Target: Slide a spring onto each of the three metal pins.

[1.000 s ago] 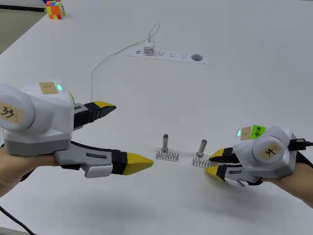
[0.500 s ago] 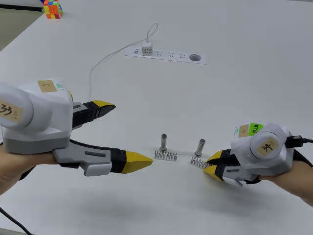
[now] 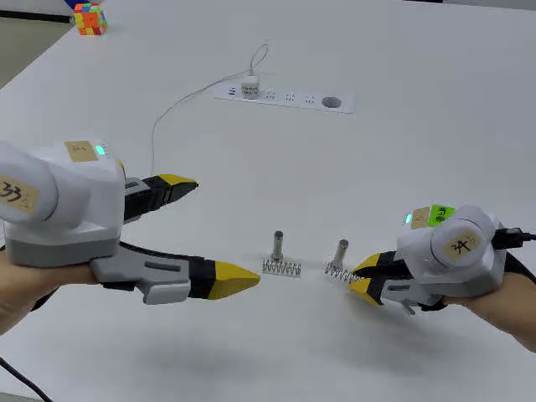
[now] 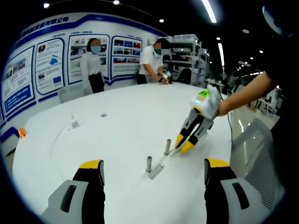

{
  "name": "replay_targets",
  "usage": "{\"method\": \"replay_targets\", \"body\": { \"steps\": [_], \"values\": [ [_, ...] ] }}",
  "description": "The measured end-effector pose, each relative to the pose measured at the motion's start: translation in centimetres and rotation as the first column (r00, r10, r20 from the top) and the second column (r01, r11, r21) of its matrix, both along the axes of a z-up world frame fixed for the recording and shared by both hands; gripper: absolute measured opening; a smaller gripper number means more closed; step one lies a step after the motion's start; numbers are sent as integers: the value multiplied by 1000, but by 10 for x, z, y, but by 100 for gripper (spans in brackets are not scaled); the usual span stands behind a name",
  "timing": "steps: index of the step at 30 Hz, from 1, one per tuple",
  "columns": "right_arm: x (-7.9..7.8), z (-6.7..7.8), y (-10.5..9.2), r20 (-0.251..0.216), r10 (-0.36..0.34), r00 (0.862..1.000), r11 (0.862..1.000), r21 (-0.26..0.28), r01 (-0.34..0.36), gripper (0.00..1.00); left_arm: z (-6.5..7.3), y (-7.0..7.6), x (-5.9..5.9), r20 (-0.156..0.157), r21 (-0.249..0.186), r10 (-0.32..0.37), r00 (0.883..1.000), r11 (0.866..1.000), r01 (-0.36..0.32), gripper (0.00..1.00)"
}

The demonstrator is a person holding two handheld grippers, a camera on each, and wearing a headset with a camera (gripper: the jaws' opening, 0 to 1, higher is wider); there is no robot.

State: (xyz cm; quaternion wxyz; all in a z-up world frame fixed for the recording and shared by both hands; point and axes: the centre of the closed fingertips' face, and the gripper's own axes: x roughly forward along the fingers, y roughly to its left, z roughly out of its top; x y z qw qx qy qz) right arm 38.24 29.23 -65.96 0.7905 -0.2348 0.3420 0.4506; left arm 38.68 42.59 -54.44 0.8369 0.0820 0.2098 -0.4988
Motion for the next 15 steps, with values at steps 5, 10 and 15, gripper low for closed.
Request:
{"method": "replay_targets", "body": {
  "steps": [5, 10, 15],
  "values": [
    [-4, 17, -2, 24, 24, 999, 1000, 0, -24, 10, 1, -11, -4, 2, -1, -36, 999, 999, 36, 87],
    [-4, 33, -3, 44, 31, 999, 1000, 6, -31, 10, -1, -22, -8, 6, 6, -66, 998, 998, 66, 80],
    [-8, 49, -1, 70, 47, 996, 999, 6, -48, 10, -1, -35, -11, 16, -2, -85, 996, 996, 85, 79]
  ]
}}
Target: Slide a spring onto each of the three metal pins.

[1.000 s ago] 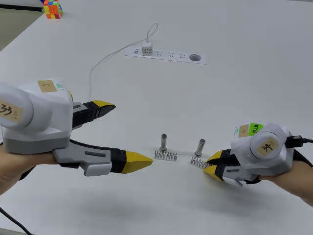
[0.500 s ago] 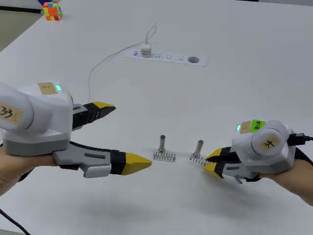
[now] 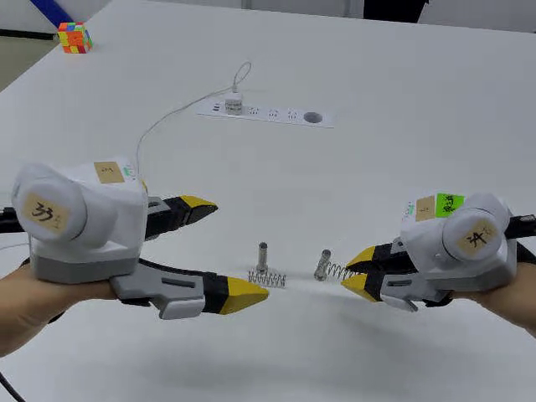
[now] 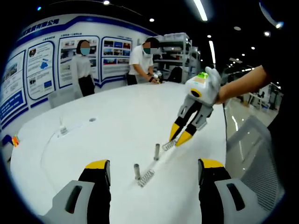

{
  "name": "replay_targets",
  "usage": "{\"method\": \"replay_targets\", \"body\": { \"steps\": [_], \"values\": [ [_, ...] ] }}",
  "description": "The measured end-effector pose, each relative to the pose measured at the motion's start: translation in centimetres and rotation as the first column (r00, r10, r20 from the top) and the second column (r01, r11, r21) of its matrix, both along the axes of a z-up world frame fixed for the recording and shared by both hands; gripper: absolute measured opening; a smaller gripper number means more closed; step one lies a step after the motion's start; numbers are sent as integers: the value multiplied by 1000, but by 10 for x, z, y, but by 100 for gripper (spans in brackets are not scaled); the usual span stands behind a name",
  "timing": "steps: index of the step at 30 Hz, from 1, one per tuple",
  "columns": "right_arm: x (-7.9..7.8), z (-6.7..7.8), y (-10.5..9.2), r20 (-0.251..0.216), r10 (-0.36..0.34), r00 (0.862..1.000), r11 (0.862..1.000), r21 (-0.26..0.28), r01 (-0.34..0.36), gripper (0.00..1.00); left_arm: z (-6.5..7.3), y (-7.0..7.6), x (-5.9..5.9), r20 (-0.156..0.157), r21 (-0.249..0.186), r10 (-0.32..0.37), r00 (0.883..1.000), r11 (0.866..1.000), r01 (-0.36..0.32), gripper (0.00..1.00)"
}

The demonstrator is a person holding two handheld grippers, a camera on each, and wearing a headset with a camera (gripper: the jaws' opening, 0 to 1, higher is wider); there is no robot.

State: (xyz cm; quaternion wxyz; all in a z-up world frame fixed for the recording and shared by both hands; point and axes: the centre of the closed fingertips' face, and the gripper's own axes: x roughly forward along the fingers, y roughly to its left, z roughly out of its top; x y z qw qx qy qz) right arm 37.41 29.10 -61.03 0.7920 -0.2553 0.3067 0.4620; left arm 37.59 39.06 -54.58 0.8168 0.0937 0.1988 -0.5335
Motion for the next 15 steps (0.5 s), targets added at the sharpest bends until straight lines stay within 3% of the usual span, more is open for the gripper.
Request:
{"method": "replay_targets", "body": {
  "steps": [5, 10, 15],
  "values": [
    [-11, 15, 9, 10, 36, 999, 999, 12, -36, 10, -9, -14, -11, 18, 38, -59, 998, 998, 59, 75],
    [-22, 27, 17, 21, 78, 997, 997, 15, -79, 10, -6, -29, -23, 3, 5, -112, 994, 994, 112, 69],
    [-31, 34, 26, 34, 109, 994, 994, 21, -109, 10, -6, -37, -27, 20, 15, -147, 989, 989, 147, 62]
  ]
}}
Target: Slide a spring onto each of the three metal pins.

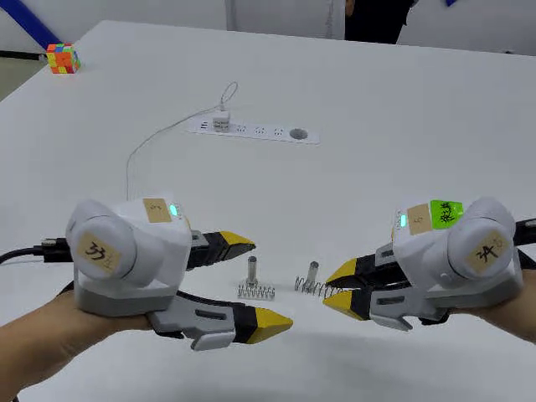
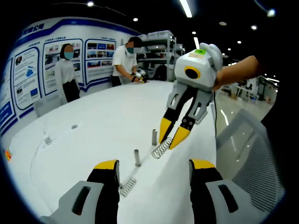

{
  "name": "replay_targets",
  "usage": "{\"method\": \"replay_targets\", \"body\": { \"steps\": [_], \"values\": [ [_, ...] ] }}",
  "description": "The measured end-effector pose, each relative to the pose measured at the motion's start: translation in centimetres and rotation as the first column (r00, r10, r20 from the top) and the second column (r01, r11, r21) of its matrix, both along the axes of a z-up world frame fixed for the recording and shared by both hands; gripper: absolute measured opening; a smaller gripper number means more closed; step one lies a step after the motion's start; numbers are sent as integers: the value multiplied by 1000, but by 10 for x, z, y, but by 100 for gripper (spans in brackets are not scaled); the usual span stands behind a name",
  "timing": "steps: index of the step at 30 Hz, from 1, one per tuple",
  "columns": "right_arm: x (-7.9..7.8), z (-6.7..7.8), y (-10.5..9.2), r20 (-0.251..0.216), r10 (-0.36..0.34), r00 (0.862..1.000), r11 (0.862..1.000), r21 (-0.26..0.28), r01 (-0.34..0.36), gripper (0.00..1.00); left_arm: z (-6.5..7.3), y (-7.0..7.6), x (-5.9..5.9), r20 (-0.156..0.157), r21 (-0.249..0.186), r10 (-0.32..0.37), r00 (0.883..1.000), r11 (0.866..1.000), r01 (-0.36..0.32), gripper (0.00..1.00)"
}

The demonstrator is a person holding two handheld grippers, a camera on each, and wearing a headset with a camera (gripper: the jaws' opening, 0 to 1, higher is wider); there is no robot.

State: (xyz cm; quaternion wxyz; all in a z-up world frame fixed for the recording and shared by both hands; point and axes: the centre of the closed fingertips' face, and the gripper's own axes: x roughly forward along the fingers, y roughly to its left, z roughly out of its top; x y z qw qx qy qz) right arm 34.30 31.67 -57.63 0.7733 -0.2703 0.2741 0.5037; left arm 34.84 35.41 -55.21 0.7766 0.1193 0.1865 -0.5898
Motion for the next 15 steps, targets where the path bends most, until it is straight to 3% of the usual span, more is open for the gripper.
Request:
{"method": "replay_targets", "body": {
  "steps": [7, 15],
  "values": [
    [-6, 10, 4, 30, 37, 999, 999, -12, -37, 10, 0, -9, -3, 15, -1, -32, 999, 1000, 32, 55],
    [-6, 23, 6, 71, 93, 993, 995, -28, -91, 10, 7, -19, -1, 55, 2, -70, 996, 998, 69, 45]
  ]
}}
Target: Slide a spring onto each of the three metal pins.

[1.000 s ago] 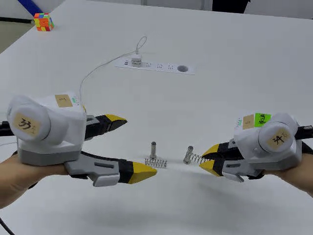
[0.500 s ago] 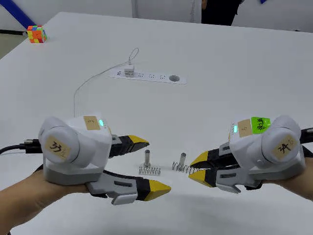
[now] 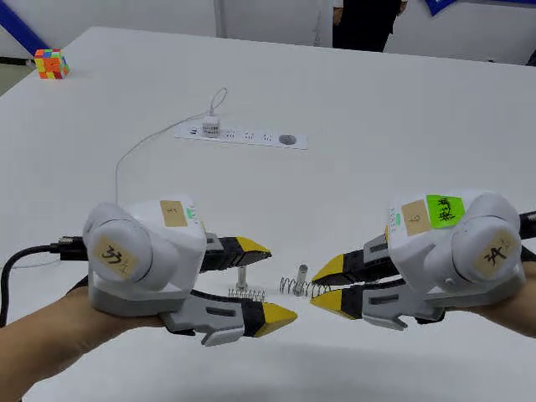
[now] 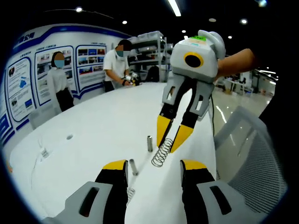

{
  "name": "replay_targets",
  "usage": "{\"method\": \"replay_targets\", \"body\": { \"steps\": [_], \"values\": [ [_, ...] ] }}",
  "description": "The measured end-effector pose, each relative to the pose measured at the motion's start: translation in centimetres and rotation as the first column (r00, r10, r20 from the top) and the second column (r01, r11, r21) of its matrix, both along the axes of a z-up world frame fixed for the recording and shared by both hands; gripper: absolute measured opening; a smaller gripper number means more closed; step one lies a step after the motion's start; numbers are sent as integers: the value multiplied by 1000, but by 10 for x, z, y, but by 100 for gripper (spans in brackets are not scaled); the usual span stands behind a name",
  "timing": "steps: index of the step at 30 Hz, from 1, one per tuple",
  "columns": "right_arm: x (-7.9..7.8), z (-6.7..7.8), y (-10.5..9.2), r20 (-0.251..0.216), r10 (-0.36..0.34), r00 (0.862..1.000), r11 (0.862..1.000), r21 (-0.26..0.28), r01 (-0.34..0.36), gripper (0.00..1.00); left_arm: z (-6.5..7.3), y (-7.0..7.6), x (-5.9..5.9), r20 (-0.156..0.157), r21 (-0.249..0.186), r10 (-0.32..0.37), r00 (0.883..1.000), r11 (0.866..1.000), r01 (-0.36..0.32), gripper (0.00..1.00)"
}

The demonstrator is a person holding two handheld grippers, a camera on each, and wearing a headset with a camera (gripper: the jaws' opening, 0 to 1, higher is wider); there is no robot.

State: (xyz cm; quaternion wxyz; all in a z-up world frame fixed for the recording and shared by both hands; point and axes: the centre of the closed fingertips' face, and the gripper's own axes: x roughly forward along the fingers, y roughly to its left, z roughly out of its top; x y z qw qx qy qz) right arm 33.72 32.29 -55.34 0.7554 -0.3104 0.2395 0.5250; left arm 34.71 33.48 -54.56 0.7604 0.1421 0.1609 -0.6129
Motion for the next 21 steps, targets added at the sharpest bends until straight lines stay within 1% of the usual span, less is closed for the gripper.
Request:
{"method": "replay_targets", "body": {
  "steps": [2, 3, 5, 9, 13, 17, 19, 21],
  "values": [
    [1, 1, 0, 33, 29, 999, 999, -28, -28, 10, 1, -3, 0, 1, 3, -18, 1000, 1000, 18, 43],
    [2, 1, -1, 42, 38, 998, 999, -41, -36, 10, 2, -4, 0, 1, 7, -28, 1000, 1000, 28, 40],
    [3, 2, 0, 52, 46, 998, 998, -47, -43, 10, 3, -7, 0, 4, 10, -39, 999, 999, 39, 37],
    [4, 7, 4, 66, 59, 996, 998, -39, -57, 10, 6, -11, -2, 4, 5, -61, 998, 998, 61, 33],
    [5, 10, 6, 79, 79, 994, 996, -44, -76, 10, 7, -13, -3, 3, -2, -73, 997, 997, 73, 26],
    [5, 12, 6, 84, 92, 992, 995, -48, -88, 10, 6, -12, -5, -2, -2, -77, 997, 997, 77, 24],
    [5, 13, 6, 87, 96, 992, 995, -46, -93, 10, 5, -12, -7, -15, -4, -81, 997, 997, 81, 22],
    [3, 13, 7, 83, 107, 991, 994, -49, -103, 10, 5, -11, -7, -13, -2, -82, 997, 997, 82, 19]
  ]
}}
